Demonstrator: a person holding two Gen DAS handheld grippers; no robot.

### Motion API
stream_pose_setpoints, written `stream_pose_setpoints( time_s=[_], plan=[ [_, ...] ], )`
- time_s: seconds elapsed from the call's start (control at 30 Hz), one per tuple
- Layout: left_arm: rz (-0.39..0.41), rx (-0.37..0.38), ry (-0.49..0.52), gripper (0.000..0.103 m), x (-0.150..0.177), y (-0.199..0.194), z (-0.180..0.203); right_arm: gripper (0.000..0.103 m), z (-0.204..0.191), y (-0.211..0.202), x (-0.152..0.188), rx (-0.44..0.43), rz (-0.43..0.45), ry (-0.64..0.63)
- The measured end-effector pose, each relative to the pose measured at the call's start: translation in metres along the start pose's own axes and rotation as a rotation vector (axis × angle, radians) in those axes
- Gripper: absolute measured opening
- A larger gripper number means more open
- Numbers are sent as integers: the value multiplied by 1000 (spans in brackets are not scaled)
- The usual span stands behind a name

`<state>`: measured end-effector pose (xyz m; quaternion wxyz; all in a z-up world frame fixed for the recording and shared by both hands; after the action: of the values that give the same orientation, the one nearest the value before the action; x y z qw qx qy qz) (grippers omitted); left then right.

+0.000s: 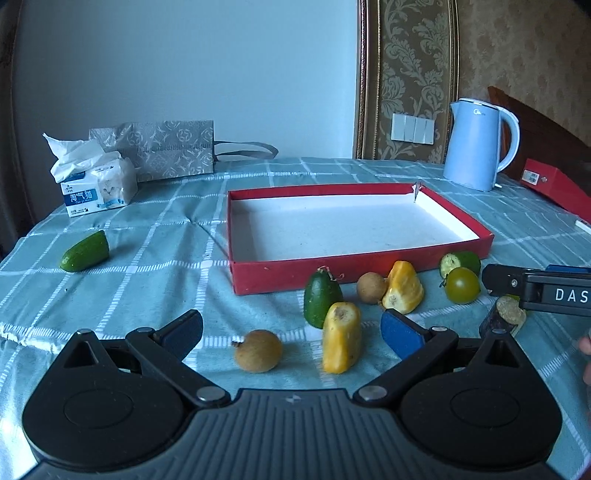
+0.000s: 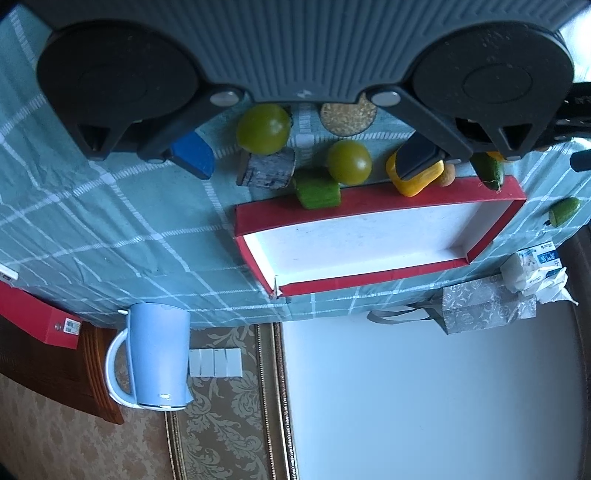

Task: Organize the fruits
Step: 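Lower the left tool onto the brown kiwi and close it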

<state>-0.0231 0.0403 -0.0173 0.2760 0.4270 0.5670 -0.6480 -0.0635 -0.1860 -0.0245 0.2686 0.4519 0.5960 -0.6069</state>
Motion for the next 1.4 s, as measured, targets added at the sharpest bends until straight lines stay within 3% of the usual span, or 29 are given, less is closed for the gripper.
stream_pose_setpoints(
  time_s=[0.27,0.43,0.53,0.7,0.83,0.93,1.07,1.23,1.4],
  plan=[
    [-30,18,72,103,10,5,-15,103,0,0,1,15,6,-9],
    [-67,80,11,102,8,15,-31,103,3,1,0,18,-2,4],
    [-88,144,4,95,10,15,-42,103,3,0,1,20,-1,-4],
    [-77,118,-30,92,11,14,-53,103,3,2,1,24,-2,4],
    [-115,99,-11,73,9,25,-46,103,2,3,2,24,-8,4],
    [-113,46,23,63,9,29,-39,103,2,1,2,29,2,-6],
    [-102,29,48,48,8,28,-30,103,2,-3,2,39,25,-27],
    [-85,12,88,34,10,28,-17,103,7,-4,2,40,28,-44],
    [-73,-12,79,31,10,28,-13,103,17,-6,1,40,40,-39]
  ],
)
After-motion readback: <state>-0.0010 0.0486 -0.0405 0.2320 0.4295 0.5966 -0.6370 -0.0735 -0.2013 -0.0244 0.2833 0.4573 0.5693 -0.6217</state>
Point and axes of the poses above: each gripper's, at about its wrist camera, not at the fingertips, and y roughly the way its jaws point, z to its right, x to its underside, the point moved 1 cm from there along y, roughly the way its jaws point, and after that the axes turned 1 degree about y, right-handed, at the moved point
